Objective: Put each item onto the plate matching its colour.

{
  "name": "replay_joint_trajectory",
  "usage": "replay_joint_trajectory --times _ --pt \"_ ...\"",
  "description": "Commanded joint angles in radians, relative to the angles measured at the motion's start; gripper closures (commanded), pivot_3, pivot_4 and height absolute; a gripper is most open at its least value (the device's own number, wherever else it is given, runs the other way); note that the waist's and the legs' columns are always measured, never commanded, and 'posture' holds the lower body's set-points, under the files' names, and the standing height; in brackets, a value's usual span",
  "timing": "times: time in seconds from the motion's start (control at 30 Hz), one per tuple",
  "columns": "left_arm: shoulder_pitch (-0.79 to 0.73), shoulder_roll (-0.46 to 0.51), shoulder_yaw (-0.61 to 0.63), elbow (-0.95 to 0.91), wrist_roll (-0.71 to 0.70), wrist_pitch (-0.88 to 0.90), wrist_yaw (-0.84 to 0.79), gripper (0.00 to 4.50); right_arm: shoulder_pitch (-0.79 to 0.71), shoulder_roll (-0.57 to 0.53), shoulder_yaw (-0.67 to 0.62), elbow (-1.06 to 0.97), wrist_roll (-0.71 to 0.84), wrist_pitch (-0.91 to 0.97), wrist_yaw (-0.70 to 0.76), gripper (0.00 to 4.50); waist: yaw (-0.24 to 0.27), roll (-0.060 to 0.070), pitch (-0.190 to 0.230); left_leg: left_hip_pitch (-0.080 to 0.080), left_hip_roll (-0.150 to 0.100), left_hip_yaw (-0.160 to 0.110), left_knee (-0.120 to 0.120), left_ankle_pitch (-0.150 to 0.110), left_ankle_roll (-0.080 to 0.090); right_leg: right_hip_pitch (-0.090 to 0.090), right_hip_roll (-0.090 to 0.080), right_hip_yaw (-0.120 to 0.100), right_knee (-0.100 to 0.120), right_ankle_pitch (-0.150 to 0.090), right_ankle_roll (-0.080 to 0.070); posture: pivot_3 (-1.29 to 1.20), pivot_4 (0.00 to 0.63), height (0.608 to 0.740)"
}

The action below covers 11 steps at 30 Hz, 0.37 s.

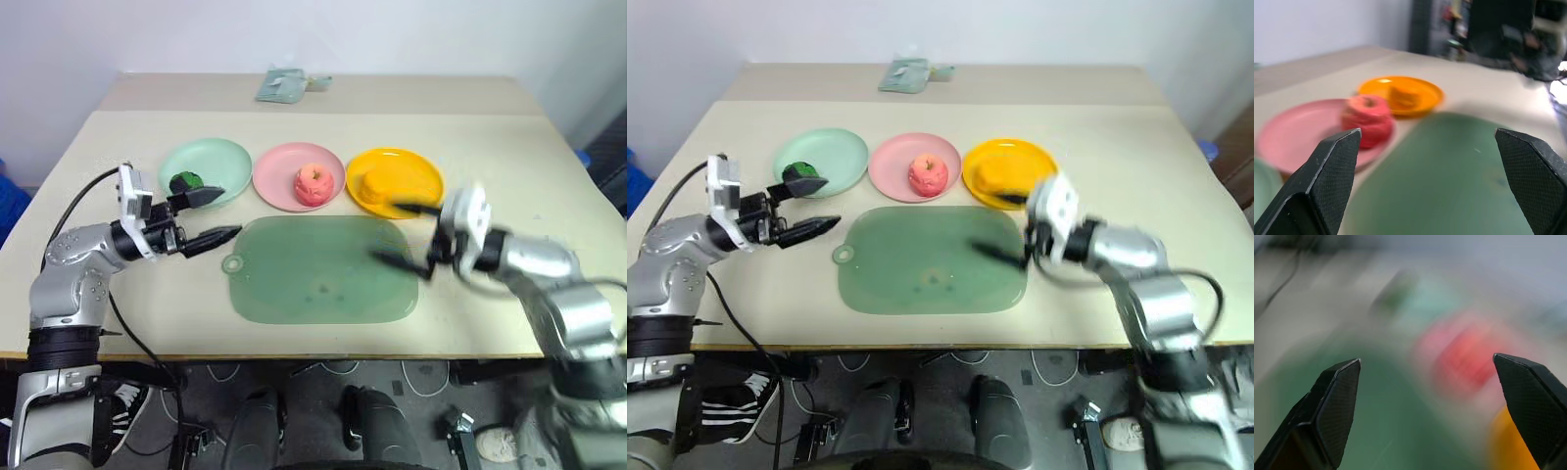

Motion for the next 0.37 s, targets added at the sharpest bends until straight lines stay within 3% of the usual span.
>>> replay_joint_trajectory --times 0.03,0.2,0.37 --pt "0.000 0.000 -0.026 0.030 0.014 -0.054 -0.077 0.00 0.060 -0.039 -0.119 -0.134 0.037 -0.007 -0.020 0.09 -0.012 0.000 0.000 0.001 0.000 -0.001 0.001 0.000 0.000 0.000 0.001 0.001 0.001 0.001 -0.001 0.00 0.150 0.740" --pt "-0.068 -0.007 -0.067 0.152 0.071 -0.137 -0.129 0.00 0.189 -0.089 -0.305 -0.169 0.087 0.027 -0.024 0.09 0.000 -0.001 0.000 0.002 0.000 -0.005 0.002 0.000 -0.001 0.001 0.002 0.000 -0.001 0.000 -0.002 0.00 0.150 0.740" --pt "-0.085 -0.044 -0.076 0.163 0.065 -0.137 -0.131 0.00 0.260 -0.094 -0.337 -0.191 0.062 0.008 -0.048 0.09 0.014 -0.001 0.000 -0.001 -0.001 -0.003 0.002 0.000 0.001 0.000 0.001 0.000 -0.005 0.002 -0.004 0.00 0.150 0.740"
